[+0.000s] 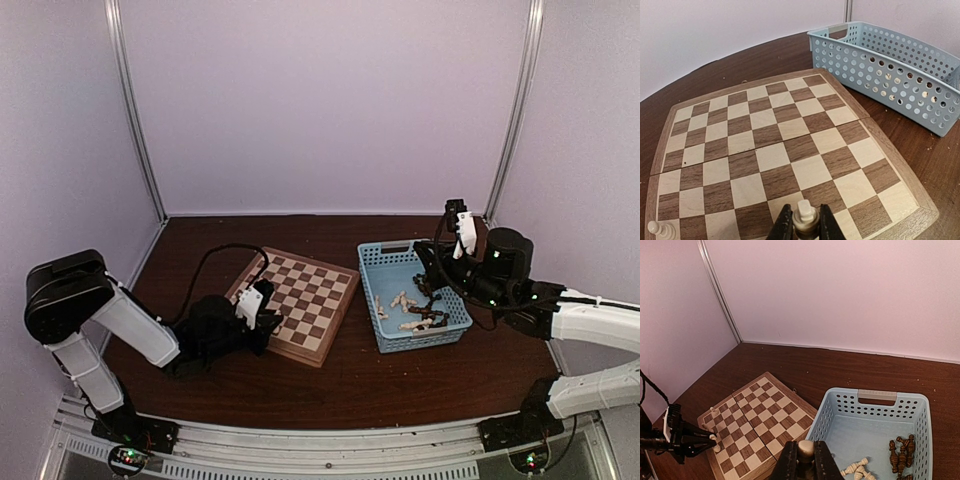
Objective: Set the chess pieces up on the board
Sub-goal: Place the chess piece on the chessboard.
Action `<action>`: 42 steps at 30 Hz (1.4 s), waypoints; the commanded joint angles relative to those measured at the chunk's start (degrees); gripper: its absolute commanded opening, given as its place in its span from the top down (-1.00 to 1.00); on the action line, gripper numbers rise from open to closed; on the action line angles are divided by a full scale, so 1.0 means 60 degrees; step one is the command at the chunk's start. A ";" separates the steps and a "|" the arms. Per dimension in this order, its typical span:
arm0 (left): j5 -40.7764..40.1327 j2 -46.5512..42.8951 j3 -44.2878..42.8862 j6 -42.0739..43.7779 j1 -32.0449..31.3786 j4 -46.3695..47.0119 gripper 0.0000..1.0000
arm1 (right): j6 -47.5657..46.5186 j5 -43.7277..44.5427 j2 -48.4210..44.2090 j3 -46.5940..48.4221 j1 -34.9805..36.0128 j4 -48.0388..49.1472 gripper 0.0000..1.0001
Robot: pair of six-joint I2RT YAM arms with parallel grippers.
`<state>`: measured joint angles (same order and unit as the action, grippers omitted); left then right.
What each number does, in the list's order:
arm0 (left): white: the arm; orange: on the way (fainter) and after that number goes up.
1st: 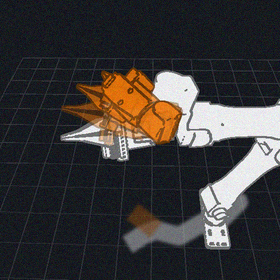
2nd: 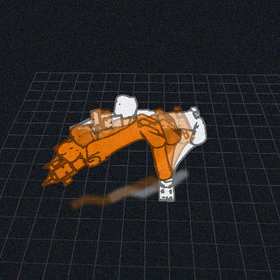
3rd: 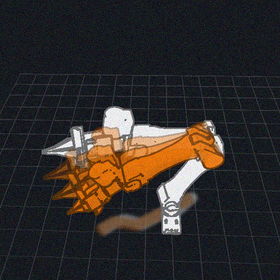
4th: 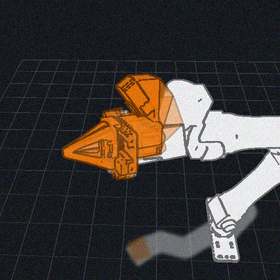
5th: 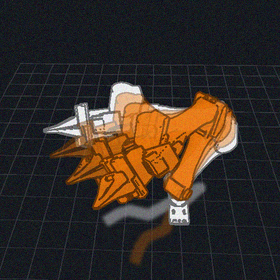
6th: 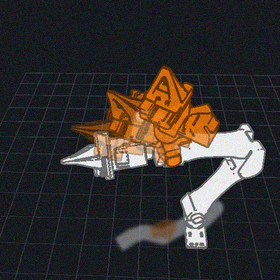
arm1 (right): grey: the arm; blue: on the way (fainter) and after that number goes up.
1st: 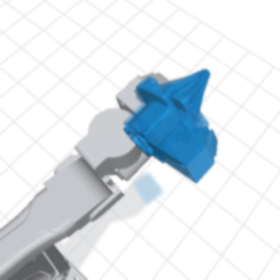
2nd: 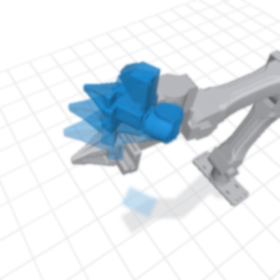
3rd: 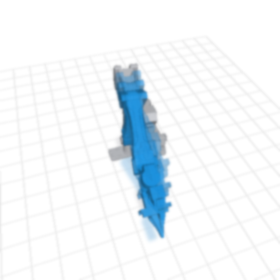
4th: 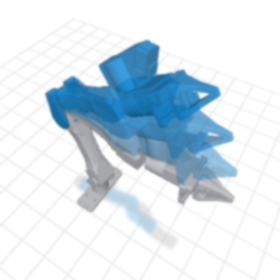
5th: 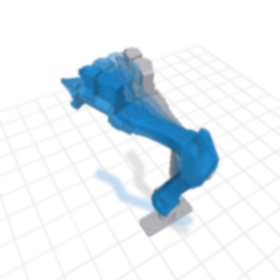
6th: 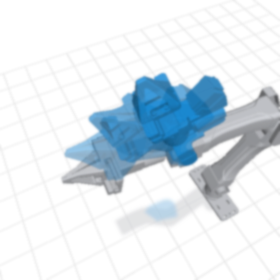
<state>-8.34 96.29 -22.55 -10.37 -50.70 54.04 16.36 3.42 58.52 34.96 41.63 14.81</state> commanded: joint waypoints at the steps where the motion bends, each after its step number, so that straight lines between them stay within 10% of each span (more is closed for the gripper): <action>1: -0.0202 0.0187 0.0047 0.0118 -0.0043 0.0581 0.93 | 0.0069 -0.0079 0.0037 -0.0063 -0.0040 0.0183 0.94; 38: 0.0112 -0.1353 -0.0563 0.0209 -0.0047 -0.2382 0.42 | 0.0093 -0.0294 0.0217 0.0069 -0.0042 0.0211 0.94; 42: 0.0413 -0.1853 -0.0728 0.0266 -0.0039 -0.3165 -0.10 | 0.0100 -0.0372 0.0309 0.0156 -0.0044 0.0185 0.94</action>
<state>-7.75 88.51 -25.10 -9.39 -50.70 40.45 16.51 2.24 59.81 34.98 41.63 14.83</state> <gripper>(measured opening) 0.432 0.107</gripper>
